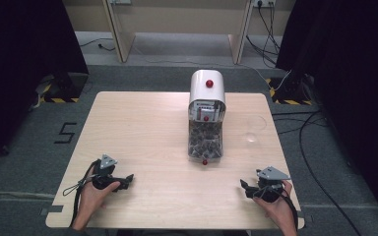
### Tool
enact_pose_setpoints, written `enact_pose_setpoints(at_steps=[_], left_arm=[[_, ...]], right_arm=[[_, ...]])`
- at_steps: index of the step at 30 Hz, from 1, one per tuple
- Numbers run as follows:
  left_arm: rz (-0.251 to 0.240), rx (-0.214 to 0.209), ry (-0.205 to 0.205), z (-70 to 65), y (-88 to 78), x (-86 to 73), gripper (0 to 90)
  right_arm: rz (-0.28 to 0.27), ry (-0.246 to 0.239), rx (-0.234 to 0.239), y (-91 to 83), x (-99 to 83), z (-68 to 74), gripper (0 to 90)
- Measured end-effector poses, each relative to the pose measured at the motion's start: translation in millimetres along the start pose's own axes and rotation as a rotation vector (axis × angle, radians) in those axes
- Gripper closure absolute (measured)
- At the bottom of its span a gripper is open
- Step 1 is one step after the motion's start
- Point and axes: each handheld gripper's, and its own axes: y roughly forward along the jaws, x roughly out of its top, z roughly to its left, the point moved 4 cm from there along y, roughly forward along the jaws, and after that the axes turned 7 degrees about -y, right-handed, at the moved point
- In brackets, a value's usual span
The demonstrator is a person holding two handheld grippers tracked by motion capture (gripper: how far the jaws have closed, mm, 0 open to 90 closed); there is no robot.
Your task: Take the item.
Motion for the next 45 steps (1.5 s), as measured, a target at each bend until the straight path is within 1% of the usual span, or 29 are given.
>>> enact_pose_setpoints(at_steps=[3,4,5,8,9,10,11,12,13,14,15,22,24,25,31,34,38,39,45], left_arm=[[0.000,0.000,0.000,0.0,0.0,0.0,0.0],[0.000,0.000,0.000,0.0,0.0,0.0,0.0],[0.000,0.000,0.000,0.0,0.0,0.0,0.0],[0.000,0.000,0.000,0.0,0.0,0.0,0.0],[0.000,0.000,0.000,0.0,0.0,0.0,0.0],[0.000,0.000,0.000,0.0,0.0,0.0,0.0],[0.000,0.000,0.000,0.0,0.0,0.0,0.0],[0.000,0.000,0.000,0.0,0.0,0.0,0.0],[0.000,0.000,0.000,0.0,0.0,0.0,0.0],[0.000,0.000,0.000,0.0,0.0,0.0,0.0],[0.000,0.000,0.000,0.0,0.0,0.0,0.0],[0.000,0.000,0.000,0.0,0.0,0.0,0.0],[0.000,0.000,0.000,0.0,0.0,0.0,0.0],[0.000,0.000,0.000,0.0,0.0,0.0,0.0],[0.000,0.000,0.000,0.0,0.0,0.0,0.0],[0.000,0.000,0.000,0.0,0.0,0.0,0.0],[0.000,0.000,0.000,0.0,0.0,0.0,0.0],[0.000,0.000,0.000,0.0,0.0,0.0,0.0],[0.000,0.000,0.000,0.0,0.0,0.0,0.0]], right_arm=[[-0.022,-0.004,-0.007,-1.4,7.4,-0.8,26.7],[-0.022,-0.004,-0.007,-1.4,7.4,-0.8,26.7],[-0.030,-0.008,-0.010,-2.4,11.5,-0.9,27.2],[-0.040,-0.016,-0.011,-3.3,15.9,-1.3,27.6],[-0.049,-0.019,-0.017,-5.0,21.3,-2.4,28.3],[-0.049,-0.019,-0.017,-5.0,21.3,-2.4,28.3],[-0.064,-0.023,-0.018,-6.6,25.9,-3.0,28.6],[-0.064,-0.023,-0.018,-6.6,25.9,-3.0,28.6],[-0.080,-0.020,-0.015,-9.3,30.8,-3.0,29.3],[-0.080,-0.020,-0.015,-9.3,30.8,-3.0,29.3],[-0.095,-0.017,-0.010,-11.3,34.8,-3.5,30.0],[-0.119,-0.021,-0.018,-12.0,46.6,-5.6,31.9],[-0.133,-0.028,-0.014,-10.6,53.7,-4.5,33.4],[-0.133,-0.028,-0.014,-10.6,53.7,-4.5,33.4],[-0.162,-0.055,0.011,-4.6,70.9,3.6,36.4],[-0.176,-0.080,0.026,0.8,81.4,9.0,38.7],[-0.189,-0.094,0.037,5.9,90.5,13.5,40.8],[-0.194,-0.105,0.045,9.0,94.8,15.4,42.4],[-0.194,-0.116,0.056,16.8,101.0,18.6,44.3]])
